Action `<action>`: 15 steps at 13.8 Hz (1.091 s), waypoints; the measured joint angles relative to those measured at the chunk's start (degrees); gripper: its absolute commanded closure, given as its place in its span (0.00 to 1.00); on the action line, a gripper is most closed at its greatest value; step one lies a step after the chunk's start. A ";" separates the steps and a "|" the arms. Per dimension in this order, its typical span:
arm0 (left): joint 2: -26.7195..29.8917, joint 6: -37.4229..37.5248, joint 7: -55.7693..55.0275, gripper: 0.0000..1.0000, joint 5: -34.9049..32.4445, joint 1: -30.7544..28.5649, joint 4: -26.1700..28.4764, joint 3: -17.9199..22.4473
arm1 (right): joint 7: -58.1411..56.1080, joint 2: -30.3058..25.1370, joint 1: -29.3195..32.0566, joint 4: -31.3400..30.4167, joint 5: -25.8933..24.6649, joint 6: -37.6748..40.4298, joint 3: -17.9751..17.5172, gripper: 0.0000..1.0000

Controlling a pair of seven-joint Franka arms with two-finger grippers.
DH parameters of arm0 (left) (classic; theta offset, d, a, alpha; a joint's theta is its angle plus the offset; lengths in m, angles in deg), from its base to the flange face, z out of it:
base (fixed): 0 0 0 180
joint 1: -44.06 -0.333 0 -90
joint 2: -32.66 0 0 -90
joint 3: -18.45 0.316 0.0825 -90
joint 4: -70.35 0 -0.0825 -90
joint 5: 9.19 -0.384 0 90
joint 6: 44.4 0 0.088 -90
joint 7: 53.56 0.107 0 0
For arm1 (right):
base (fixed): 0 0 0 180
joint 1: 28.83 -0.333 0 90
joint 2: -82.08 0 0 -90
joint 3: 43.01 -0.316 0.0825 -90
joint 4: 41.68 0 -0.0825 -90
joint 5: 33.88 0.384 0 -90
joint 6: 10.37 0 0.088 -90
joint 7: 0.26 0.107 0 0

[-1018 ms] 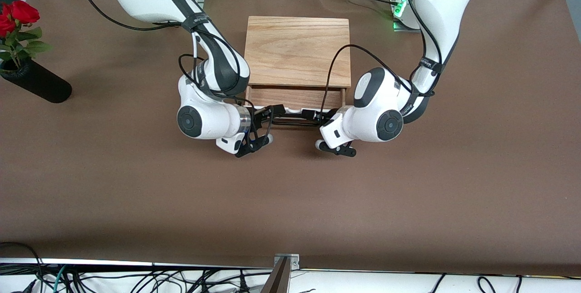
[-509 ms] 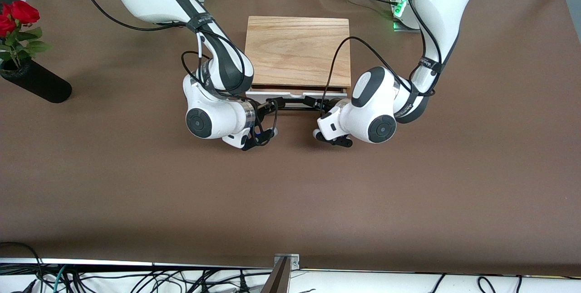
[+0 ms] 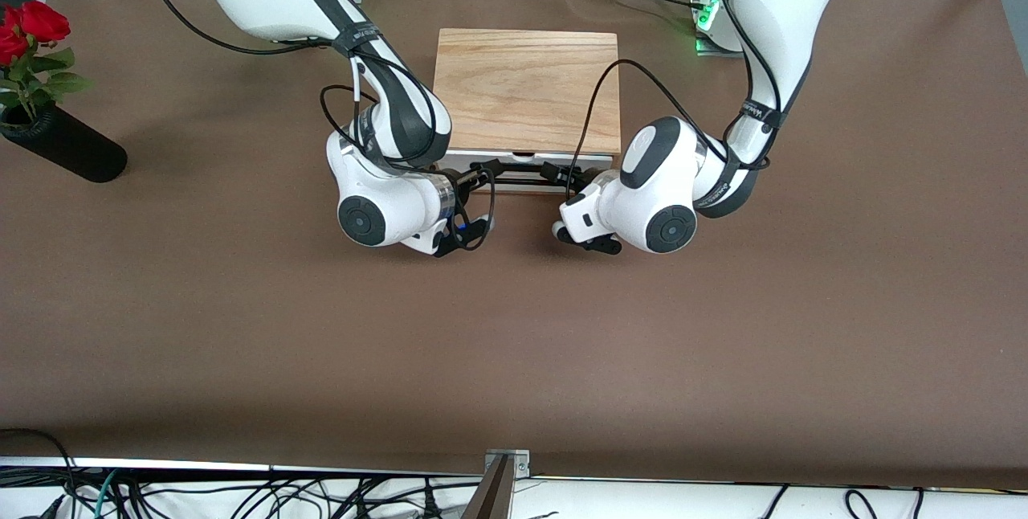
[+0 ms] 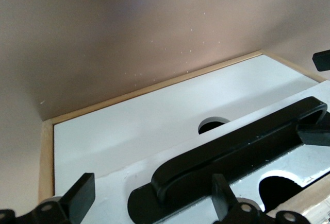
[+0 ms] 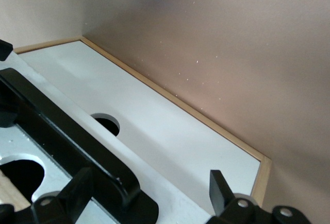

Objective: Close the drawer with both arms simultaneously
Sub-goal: 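Push the white drawer front into the box with both grippers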

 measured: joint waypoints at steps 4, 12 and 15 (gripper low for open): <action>0.00 1.76 0.00 0.00 1.35 -0.04 0.00 0.14 | 0.00 0.06 -0.45 0.02 0.02 0.57 -0.06 0.00; 1.19 6.23 0.01 0.00 2.85 -1.31 -1.04 0.71 | -0.09 0.07 0.23 2.53 0.02 0.59 0.06 0.00; 4.56 9.59 -0.01 0.00 2.74 -2.78 -3.67 1.30 | -0.07 -0.07 0.35 4.65 0.00 0.53 0.29 0.00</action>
